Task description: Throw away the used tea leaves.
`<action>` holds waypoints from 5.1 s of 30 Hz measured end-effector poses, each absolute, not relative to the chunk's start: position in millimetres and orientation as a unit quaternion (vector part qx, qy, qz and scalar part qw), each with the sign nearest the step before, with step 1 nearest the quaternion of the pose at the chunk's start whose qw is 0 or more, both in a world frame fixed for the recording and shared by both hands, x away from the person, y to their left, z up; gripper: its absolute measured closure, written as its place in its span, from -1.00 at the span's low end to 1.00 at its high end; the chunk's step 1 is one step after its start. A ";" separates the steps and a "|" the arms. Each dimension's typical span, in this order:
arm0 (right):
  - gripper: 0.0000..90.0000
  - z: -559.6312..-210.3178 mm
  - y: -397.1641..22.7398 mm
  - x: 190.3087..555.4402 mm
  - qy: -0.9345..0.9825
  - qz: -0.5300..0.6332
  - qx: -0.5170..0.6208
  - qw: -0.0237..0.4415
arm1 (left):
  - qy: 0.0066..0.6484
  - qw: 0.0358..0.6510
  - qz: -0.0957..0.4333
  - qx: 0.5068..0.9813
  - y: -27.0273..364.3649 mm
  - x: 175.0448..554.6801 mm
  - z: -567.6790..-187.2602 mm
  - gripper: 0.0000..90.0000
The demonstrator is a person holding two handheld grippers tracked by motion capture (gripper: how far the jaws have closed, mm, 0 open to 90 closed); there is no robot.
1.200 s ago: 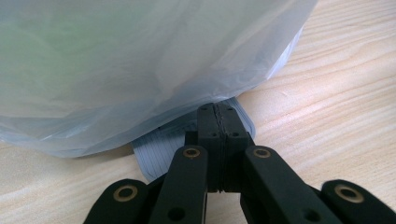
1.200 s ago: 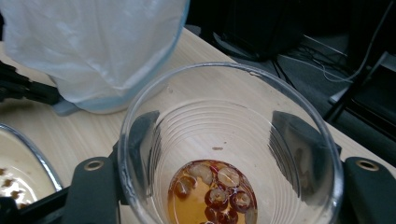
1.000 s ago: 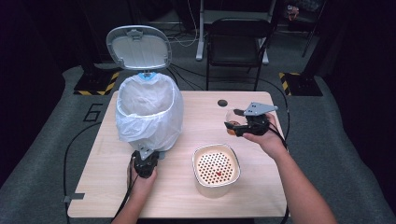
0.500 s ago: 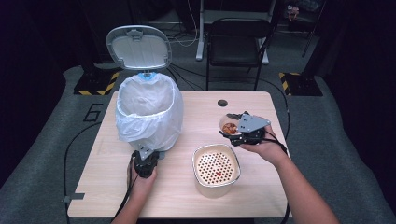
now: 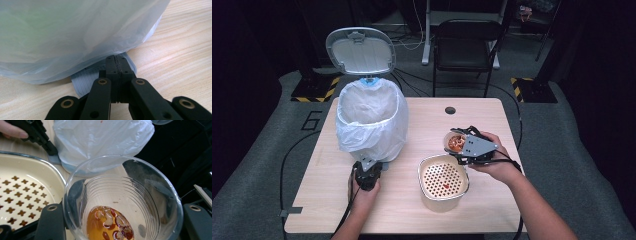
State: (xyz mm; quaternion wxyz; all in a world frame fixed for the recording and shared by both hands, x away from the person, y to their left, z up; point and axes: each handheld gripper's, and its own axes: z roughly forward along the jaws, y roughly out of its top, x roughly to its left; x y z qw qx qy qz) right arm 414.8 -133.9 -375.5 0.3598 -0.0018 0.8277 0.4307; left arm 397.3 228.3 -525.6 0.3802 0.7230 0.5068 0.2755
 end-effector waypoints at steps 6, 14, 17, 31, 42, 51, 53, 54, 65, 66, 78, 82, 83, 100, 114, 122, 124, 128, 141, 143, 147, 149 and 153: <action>-0.20 -376.6 -130.2 407.1 0.822 0.419 -0.035 0.384 | 0.507 0.381 0.275 0.723 228.5 397.4 -525.7 0.99; -0.19 -383.0 -124.4 394.8 0.819 0.393 -0.062 0.414 | 0.507 0.380 0.272 0.725 229.0 397.2 -525.2 0.99; -0.19 -384.5 -123.6 392.7 0.813 0.386 -0.072 0.430 | 0.509 0.384 0.274 0.720 228.3 397.4 -525.9 0.99; -0.19 -395.2 -118.5 373.7 0.773 0.351 -0.107 0.518 | 0.510 0.386 0.274 0.719 228.4 397.6 -526.0 0.99; -0.19 -405.1 -109.0 364.6 0.755 0.279 -0.177 0.567 | 0.507 0.383 0.274 0.722 229.0 397.5 -525.6 0.99; -0.19 -410.5 -100.7 358.2 0.721 0.211 -0.244 0.613 | 0.516 0.391 0.263 0.715 226.7 396.9 -526.3 0.99; -0.19 -411.4 -100.2 358.0 0.718 0.206 -0.251 0.615 | 0.509 0.384 0.275 0.720 228.5 397.4 -525.7 0.99; -0.19 -412.2 -99.8 357.7 0.714 0.199 -0.256 0.621 | 0.506 0.380 0.280 0.722 229.1 397.6 -525.4 0.99; -0.19 -415.9 -98.2 357.0 0.694 0.151 -0.288 0.642 | 0.509 0.383 0.272 0.721 228.5 397.3 -525.6 0.99; -0.19 -416.8 -99.1 357.4 0.691 0.145 -0.288 0.647 | 0.509 0.383 0.272 0.721 228.4 397.3 -525.6 0.99; -0.19 -423.9 -103.9 358.0 0.654 0.069 -0.335 0.675 | 0.507 0.380 0.272 0.724 228.9 397.2 -525.2 0.99; -0.19 -425.0 -104.2 357.6 0.660 0.045 -0.355 0.660 | 0.507 0.380 0.272 0.724 229.0 397.2 -525.2 0.99; -0.19 -423.5 -103.5 356.7 0.650 0.048 -0.357 0.669 | 0.507 0.382 0.274 0.723 228.7 397.3 -525.6 0.99; -0.19 -422.4 -102.2 356.2 0.652 0.039 -0.370 0.660 | 0.509 0.384 0.275 0.720 228.0 397.4 -525.9 0.99; -0.19 -422.3 -102.3 356.1 0.651 0.037 -0.370 0.662 | 0.507 0.381 0.274 0.723 228.5 397.3 -525.7 0.99; -0.19 -419.0 -102.1 355.6 0.652 0.040 -0.374 0.658 | 0.509 0.384 0.275 0.720 228.0 397.3 -525.9 0.99; -0.19 -419.3 -102.2 355.9 0.652 0.038 -0.374 0.659 | 0.509 0.384 0.275 0.720 228.1 397.4 -525.9 0.99; -0.19 -418.6 -101.6 355.7 0.653 0.040 -0.375 0.657 | 0.508 0.384 0.275 0.721 228.3 397.5 -525.9 0.99; -0.19 -407.3 -98.3 354.3 0.690 0.115 -0.324 0.637 | 0.508 0.384 0.275 0.720 228.3 397.4 -525.8 0.99; -0.19 -403.3 -97.4 355.2 0.707 0.137 -0.305 0.623 | 0.515 0.392 0.267 0.714 226.7 397.1 -526.5 0.99; -0.19 -393.3 -97.9 359.4 0.744 0.201 -0.254 0.585 | 0.507 0.381 0.277 0.722 229.0 397.5 -525.3 0.99; -0.19 -391.1 -98.5 360.1 0.747 0.212 -0.243 0.582 | 0.518 0.392 0.263 0.714 226.5 396.8 -526.3 0.99; -0.19 -380.9 -101.4 366.2 0.769 0.257 -0.200 0.550 | 0.509 0.383 0.272 0.721 228.5 397.4 -525.6 0.99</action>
